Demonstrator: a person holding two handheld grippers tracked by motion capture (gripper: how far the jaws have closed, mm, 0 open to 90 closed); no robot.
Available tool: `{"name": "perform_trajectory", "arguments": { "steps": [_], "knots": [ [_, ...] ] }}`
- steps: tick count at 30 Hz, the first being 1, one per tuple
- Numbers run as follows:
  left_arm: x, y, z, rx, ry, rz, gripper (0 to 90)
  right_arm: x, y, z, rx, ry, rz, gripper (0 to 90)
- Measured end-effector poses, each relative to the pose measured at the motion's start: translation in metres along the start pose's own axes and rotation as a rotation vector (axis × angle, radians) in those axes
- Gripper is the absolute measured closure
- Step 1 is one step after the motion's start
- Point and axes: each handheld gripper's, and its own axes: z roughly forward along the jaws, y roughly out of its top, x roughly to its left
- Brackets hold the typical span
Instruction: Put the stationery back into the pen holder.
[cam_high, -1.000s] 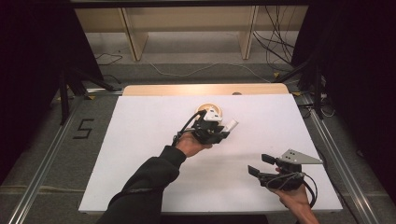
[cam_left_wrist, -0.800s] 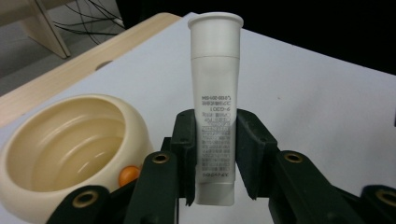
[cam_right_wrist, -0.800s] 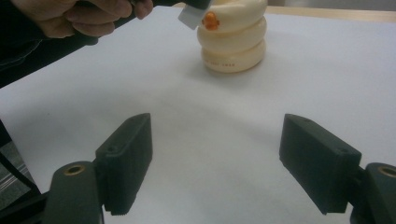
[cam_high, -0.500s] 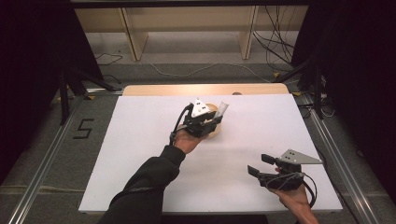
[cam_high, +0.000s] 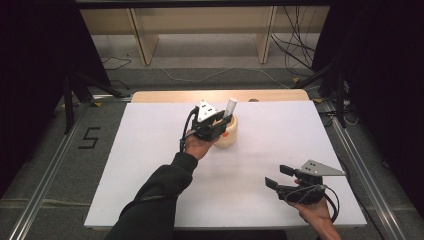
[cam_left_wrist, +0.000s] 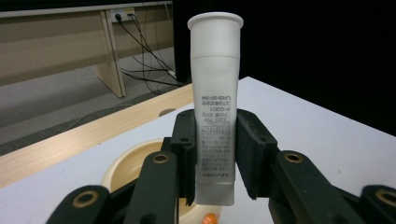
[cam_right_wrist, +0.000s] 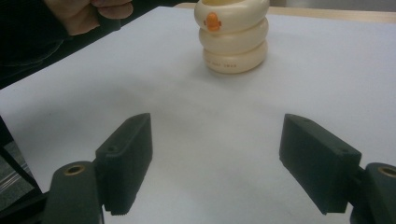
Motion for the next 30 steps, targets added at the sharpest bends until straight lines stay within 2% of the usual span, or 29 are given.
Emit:
{"name": "perform_trajectory", "arguments": {
  "steps": [7, 19, 23, 30],
  "knots": [
    [0.008, -0.002, 0.004, -0.027, 0.040, -0.039, 70.0, 0.000, 0.000, 0.000, -0.002, 0.003, 0.000, 26.2],
    [0.014, -0.018, 0.015, -0.021, 0.068, -0.083, 69.9, 0.000, 0.000, 0.000, 0.000, 0.007, -0.001, 26.3],
    [0.015, -0.022, 0.018, -0.021, 0.076, -0.110, 69.9, 0.001, 0.000, 0.000, -0.002, 0.009, -0.001, 26.4],
    [0.017, -0.030, 0.023, -0.015, 0.097, -0.125, 69.9, 0.001, 0.000, 0.000, -0.003, 0.012, -0.001, 26.5]
  ]
}}
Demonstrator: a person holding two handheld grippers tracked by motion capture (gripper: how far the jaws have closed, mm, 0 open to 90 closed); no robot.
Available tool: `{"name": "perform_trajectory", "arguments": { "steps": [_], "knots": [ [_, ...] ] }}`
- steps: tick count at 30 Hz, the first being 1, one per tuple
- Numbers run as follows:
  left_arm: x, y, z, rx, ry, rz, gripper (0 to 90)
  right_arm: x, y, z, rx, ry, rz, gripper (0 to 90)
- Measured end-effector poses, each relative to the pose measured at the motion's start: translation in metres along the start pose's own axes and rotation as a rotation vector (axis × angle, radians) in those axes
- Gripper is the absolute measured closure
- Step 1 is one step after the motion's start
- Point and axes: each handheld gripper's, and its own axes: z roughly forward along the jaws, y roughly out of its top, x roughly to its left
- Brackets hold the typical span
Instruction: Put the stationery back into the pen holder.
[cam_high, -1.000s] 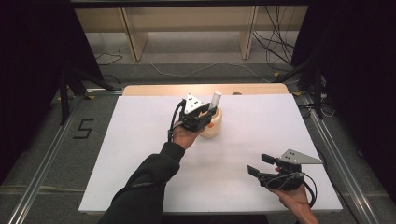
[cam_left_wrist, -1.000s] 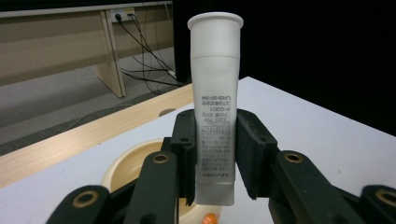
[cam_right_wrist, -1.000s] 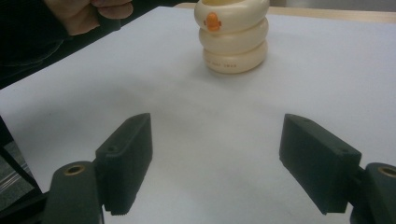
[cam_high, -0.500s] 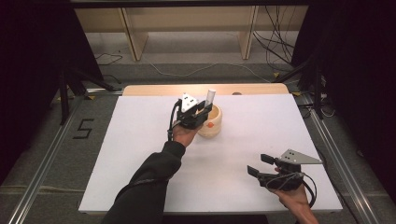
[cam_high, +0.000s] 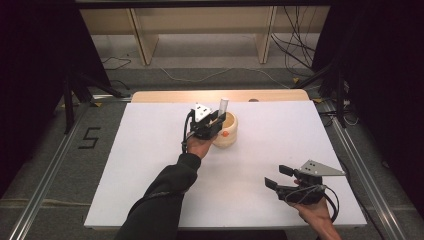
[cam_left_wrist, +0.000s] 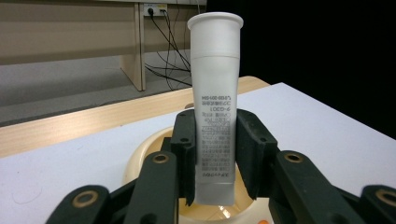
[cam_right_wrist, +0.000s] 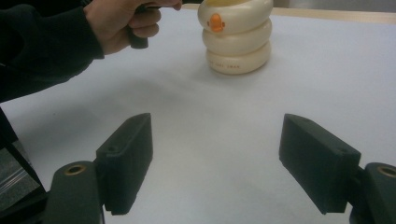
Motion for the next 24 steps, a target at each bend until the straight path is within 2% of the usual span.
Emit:
{"name": "perform_trajectory", "arguments": {
  "steps": [12, 24],
  "knots": [
    [0.000, -0.008, 0.006, 0.002, 0.009, -0.011, 69.8, 0.000, 0.000, 0.000, 0.000, 0.003, -0.002, 26.6],
    [0.001, -0.018, 0.010, 0.038, 0.018, -0.017, 69.7, 0.000, 0.000, 0.000, -0.001, 0.005, -0.003, 26.6]
  ]
}}
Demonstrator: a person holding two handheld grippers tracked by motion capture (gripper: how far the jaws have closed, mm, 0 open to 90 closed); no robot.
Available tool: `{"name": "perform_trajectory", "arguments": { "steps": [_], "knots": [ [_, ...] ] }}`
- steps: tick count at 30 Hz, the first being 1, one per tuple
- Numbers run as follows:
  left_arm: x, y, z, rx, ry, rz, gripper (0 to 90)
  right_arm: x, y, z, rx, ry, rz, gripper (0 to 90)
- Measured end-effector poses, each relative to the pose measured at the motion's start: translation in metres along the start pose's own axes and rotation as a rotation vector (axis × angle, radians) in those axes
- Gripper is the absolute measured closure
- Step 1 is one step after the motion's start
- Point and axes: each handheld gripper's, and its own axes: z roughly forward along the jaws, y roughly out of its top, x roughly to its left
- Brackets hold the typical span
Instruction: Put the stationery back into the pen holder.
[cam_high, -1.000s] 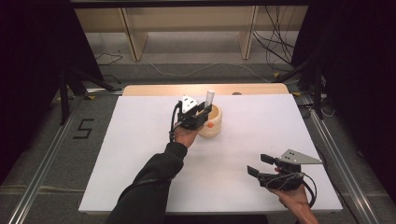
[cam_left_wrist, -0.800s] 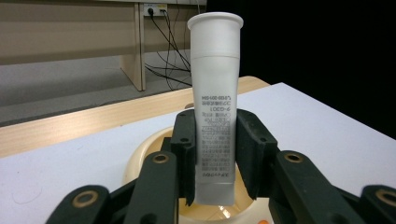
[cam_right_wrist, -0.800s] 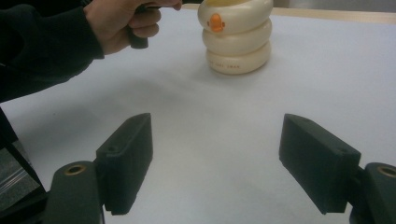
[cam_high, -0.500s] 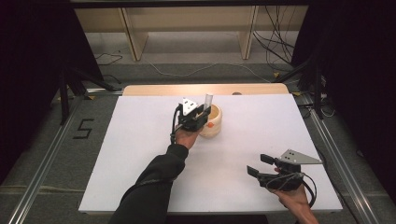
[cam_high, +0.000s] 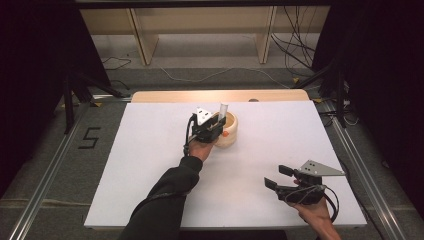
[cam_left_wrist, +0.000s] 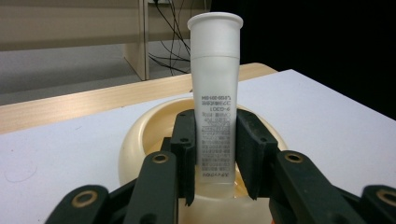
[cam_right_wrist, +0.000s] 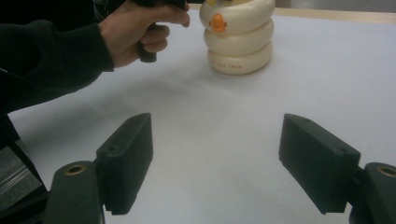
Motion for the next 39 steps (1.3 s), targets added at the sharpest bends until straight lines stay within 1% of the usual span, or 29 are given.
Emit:
{"name": "perform_trajectory", "arguments": {
  "steps": [5, 7, 9, 11, 14, 18, 20, 23, 25, 28, 31, 32, 34, 36, 38, 39],
  "knots": [
    [-0.001, -0.001, 0.001, 0.013, 0.000, 0.001, 68.7, 0.000, 0.000, 0.000, 0.000, 0.000, 0.000, 26.6],
    [-0.001, 0.001, -0.001, 0.012, -0.009, -0.006, 61.1, 0.000, 0.000, 0.000, 0.000, -0.001, 0.001, 26.6],
    [-0.003, 0.005, -0.003, 0.022, -0.011, -0.005, 53.3, 0.000, 0.000, 0.000, 0.001, -0.003, 0.005, 26.6],
    [-0.004, 0.009, -0.006, 0.027, -0.026, -0.014, 43.9, 0.000, 0.000, 0.000, -0.002, -0.001, 0.003, 26.6],
    [-0.006, 0.015, -0.010, 0.049, -0.042, -0.009, 35.9, 0.000, 0.000, 0.000, -0.001, 0.000, 0.004, 26.6],
    [-0.008, 0.021, -0.017, 0.077, -0.059, 0.004, 32.5, 0.000, 0.000, 0.000, 0.000, -0.001, 0.004, 26.6],
    [-0.009, 0.024, -0.022, 0.086, -0.065, 0.002, 31.6, 0.000, 0.000, 0.000, 0.001, -0.002, 0.005, 26.6],
    [-0.011, 0.027, -0.028, 0.113, -0.092, -0.001, 30.3, 0.000, 0.000, 0.000, -0.001, -0.002, 0.006, 26.6],
    [-0.011, 0.028, -0.034, 0.123, -0.107, 0.005, 29.4, 0.000, 0.000, 0.000, -0.002, -0.001, 0.008, 26.6],
    [-0.012, 0.029, -0.045, 0.148, -0.136, 0.003, 27.8, 0.000, 0.000, 0.000, -0.006, 0.001, 0.010, 26.6],
    [-0.012, 0.028, -0.060, 0.168, -0.165, -0.001, 26.7, -0.001, 0.000, 0.000, -0.005, 0.005, 0.014, 26.6],
    [-0.012, 0.027, -0.066, 0.176, -0.171, 0.005, 26.3, -0.001, 0.000, 0.000, -0.004, 0.004, 0.014, 26.6],
    [-0.012, 0.023, -0.080, 0.173, -0.180, 0.021, 25.7, 0.000, 0.000, 0.000, -0.005, 0.005, 0.016, 26.6],
    [-0.011, 0.019, -0.094, 0.179, -0.192, 0.018, 25.1, 0.000, 0.000, 0.001, -0.005, 0.005, 0.016, 26.6],
    [-0.009, 0.014, -0.109, 0.165, -0.205, 0.010, 24.6, 0.000, 0.000, 0.002, -0.002, 0.006, 0.016, 26.6],
    [-0.008, 0.010, -0.117, 0.158, -0.204, 0.009, 24.5, 0.001, 0.000, 0.002, -0.003, 0.008, 0.017, 26.6]
  ]
}}
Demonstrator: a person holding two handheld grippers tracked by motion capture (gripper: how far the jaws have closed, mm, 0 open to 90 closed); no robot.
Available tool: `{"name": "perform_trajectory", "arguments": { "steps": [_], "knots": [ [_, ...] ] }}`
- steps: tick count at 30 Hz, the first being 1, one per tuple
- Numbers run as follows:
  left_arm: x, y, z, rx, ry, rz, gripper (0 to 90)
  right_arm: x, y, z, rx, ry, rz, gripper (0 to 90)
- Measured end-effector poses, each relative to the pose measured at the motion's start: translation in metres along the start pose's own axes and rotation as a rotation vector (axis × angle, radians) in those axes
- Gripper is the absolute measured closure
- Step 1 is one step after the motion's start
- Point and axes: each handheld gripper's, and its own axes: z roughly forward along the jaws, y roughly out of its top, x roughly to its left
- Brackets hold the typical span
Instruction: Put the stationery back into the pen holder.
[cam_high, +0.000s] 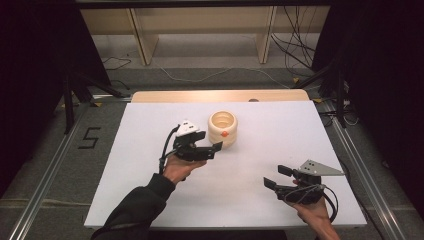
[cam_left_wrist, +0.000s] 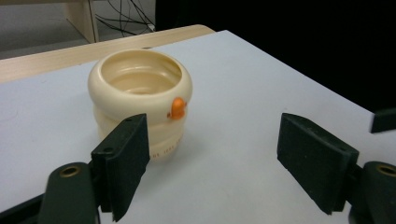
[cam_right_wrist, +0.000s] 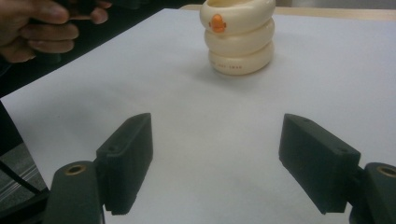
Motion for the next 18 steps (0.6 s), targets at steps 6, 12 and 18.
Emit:
{"name": "perform_trajectory", "arguments": {
  "steps": [6, 12, 18],
  "knots": [
    [-0.004, -0.019, -0.031, -0.003, 0.008, 0.035, 23.6, 0.001, 0.000, 0.000, -0.005, 0.010, 0.009, 26.6],
    [-0.006, -0.033, -0.048, -0.008, 0.004, 0.056, 21.3, 0.002, 0.000, 0.000, -0.008, 0.011, 0.006, 26.6],
    [-0.001, -0.044, -0.061, -0.028, 0.020, 0.039, 20.5, 0.001, 0.000, 0.001, -0.007, 0.010, 0.008, 26.5]
  ]
}}
